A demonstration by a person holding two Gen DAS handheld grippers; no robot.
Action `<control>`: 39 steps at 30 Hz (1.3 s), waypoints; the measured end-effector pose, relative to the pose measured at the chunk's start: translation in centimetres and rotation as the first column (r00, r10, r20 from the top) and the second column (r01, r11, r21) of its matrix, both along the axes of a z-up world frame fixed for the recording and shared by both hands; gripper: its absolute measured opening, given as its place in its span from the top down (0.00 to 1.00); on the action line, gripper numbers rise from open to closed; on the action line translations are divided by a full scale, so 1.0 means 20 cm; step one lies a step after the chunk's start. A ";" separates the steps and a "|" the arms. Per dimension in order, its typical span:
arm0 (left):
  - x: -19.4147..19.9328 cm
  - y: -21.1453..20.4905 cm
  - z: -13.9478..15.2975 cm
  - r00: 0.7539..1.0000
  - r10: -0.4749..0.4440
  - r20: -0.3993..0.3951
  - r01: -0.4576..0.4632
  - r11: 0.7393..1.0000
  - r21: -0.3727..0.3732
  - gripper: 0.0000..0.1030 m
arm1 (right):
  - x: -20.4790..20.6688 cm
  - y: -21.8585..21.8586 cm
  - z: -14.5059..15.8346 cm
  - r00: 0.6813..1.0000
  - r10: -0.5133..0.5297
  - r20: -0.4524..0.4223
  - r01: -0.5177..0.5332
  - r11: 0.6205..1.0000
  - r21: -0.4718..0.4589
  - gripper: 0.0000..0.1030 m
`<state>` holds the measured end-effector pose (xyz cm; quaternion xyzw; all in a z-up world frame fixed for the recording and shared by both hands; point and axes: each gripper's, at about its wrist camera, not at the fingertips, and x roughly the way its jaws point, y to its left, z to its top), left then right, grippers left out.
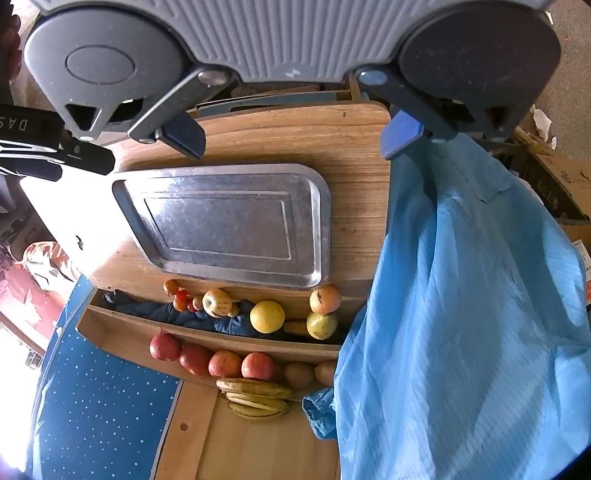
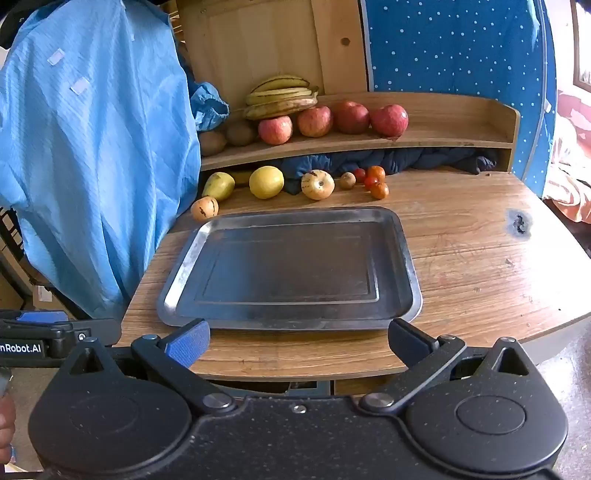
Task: Organize fruits
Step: 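Move both tools forward over the empty metal tray toward the fruits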
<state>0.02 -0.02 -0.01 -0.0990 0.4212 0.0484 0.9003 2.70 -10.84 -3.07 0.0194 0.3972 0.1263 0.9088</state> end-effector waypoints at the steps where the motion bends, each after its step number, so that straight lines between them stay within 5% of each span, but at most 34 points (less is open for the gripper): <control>1: 0.00 0.00 0.00 1.000 -0.001 0.001 0.001 1.000 0.000 0.01 | 0.00 0.00 0.00 1.000 0.000 -0.001 0.000 1.000 0.001 0.01; 39: 0.03 0.00 -0.07 0.999 0.020 -0.050 -0.020 1.000 -0.003 0.01 | 0.08 -0.03 -0.06 0.999 0.016 -0.043 -0.016 1.000 0.005 0.01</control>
